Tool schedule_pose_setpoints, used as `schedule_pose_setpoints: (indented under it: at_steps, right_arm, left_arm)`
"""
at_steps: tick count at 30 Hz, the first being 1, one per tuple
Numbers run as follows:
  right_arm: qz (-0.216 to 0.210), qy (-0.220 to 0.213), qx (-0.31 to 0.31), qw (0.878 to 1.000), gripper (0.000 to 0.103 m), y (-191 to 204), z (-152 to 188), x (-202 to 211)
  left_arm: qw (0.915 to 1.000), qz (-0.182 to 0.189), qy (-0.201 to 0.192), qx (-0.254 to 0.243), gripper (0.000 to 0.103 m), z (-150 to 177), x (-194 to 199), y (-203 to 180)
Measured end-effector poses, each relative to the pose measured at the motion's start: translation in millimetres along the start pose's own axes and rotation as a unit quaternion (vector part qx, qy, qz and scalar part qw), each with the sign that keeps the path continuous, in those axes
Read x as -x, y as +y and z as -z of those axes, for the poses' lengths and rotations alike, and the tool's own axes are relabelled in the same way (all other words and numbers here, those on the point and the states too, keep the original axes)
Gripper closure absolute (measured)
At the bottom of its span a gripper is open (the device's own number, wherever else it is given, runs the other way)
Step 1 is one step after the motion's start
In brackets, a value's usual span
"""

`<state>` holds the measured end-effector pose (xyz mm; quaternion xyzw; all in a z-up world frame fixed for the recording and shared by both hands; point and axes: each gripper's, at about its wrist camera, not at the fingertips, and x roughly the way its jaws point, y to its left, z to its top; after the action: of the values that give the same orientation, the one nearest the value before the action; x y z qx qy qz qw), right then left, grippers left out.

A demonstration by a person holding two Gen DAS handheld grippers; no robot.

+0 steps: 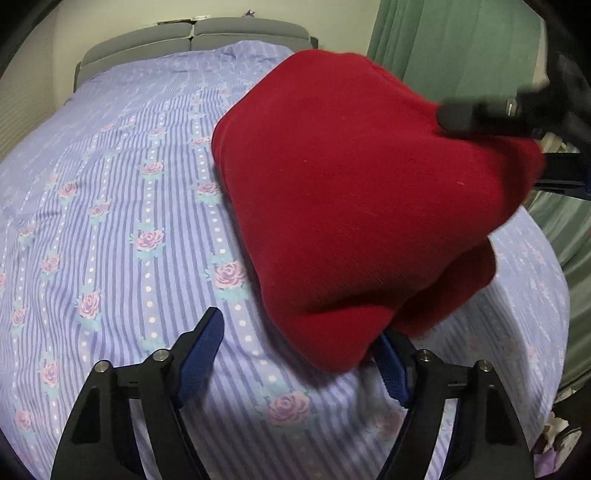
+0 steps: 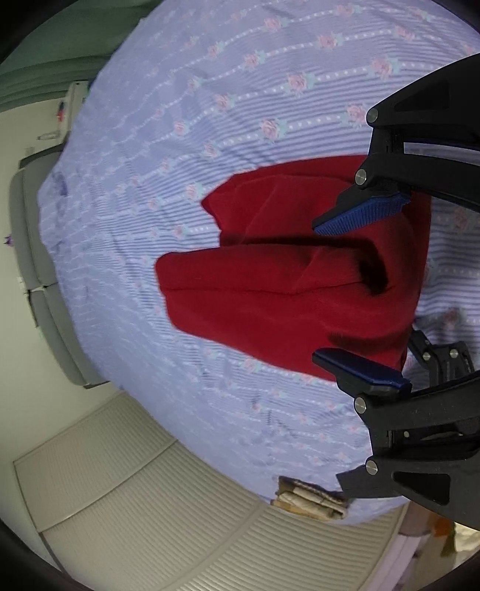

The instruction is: Fold small clothes

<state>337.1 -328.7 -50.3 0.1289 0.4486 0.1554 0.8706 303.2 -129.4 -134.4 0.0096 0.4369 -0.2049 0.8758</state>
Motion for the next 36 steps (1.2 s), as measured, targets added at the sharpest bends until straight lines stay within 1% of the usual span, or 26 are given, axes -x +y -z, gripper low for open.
schedule_pose_setpoints:
  at_steps: [1,2,4,5,7,9,10,11,12,13,15,17,19,22,24,25,28,30,32,36]
  right_arm:
    - [0.003,-0.005,0.005,1.000,0.071,0,1,0]
    - [0.001,-0.003,0.017,1.000,0.071,1,2,-1]
    - [0.010,-0.015,0.029,0.999,0.075,2,5,3]
    - [0.025,-0.025,0.050,0.998,0.076,5,6,7]
    - [0.046,-0.052,0.085,0.994,0.077,12,8,18]
    - [0.050,-0.080,0.129,0.987,0.077,18,11,31]
    - [0.057,-0.084,0.140,0.985,0.077,18,13,33]
    - [0.073,-0.085,0.152,0.982,0.077,16,15,32]
    - [0.082,-0.084,0.155,0.981,0.077,11,15,31]
    - [0.083,-0.079,0.155,0.981,0.078,5,18,27]
    - [0.082,-0.068,0.146,0.984,0.078,-5,23,19]
    - [0.087,-0.055,0.144,0.984,0.078,-12,33,8]
    - [0.078,-0.048,0.124,0.988,0.078,-16,40,2]
    - [0.063,-0.051,0.089,0.993,0.078,-30,52,-5]
    - [0.038,-0.050,0.044,0.997,0.078,-47,55,-12]
    - [0.033,-0.052,0.032,0.998,0.078,-53,57,-15]
    - [0.039,-0.055,0.037,0.997,0.077,-54,60,-21]
    - [0.038,-0.054,0.035,0.997,0.075,-53,57,-20]
    - [0.048,-0.054,0.050,0.996,0.074,-49,55,-21]
    - [0.062,-0.044,0.090,0.993,0.074,-41,39,-26]
  left_arm:
    - [1.0000,0.002,0.001,0.004,0.027,0,0,1]
    - [1.0000,0.001,0.001,0.006,0.027,1,0,1]
    - [1.0000,-0.004,-0.001,0.007,0.030,1,4,-3]
    - [0.9999,-0.004,-0.003,0.009,0.033,1,5,-4]
    - [0.9995,-0.017,-0.013,0.022,0.034,0,11,-9]
    - [0.9972,-0.022,-0.019,0.069,0.039,1,15,-9]
    - [0.9958,-0.025,-0.019,0.086,0.039,2,16,-9]
    - [0.9934,-0.032,-0.023,0.108,0.039,4,18,-9]
    - [0.9918,-0.040,-0.025,0.119,0.040,6,19,-9]
    - [0.9899,-0.050,-0.027,0.129,0.040,8,18,-10]
    - [0.9863,-0.058,-0.025,0.152,0.040,14,17,-8]
    - [0.9831,-0.058,-0.016,0.173,0.040,17,13,-3]
    - [0.9797,-0.051,-0.009,0.194,0.040,20,12,4]
    - [0.9820,-0.050,-0.009,0.182,0.040,21,12,5]
    - [0.9837,-0.051,-0.012,0.172,0.039,23,14,4]
    - [0.9847,-0.052,-0.011,0.166,0.039,24,12,3]
    - [0.9876,-0.055,-0.011,0.147,0.039,26,12,0]
    - [0.9905,-0.053,-0.011,0.126,0.036,27,14,-2]
    - [0.9919,-0.058,-0.014,0.113,0.033,25,15,0]
    - [0.9922,-0.066,-0.018,0.104,0.033,23,14,3]
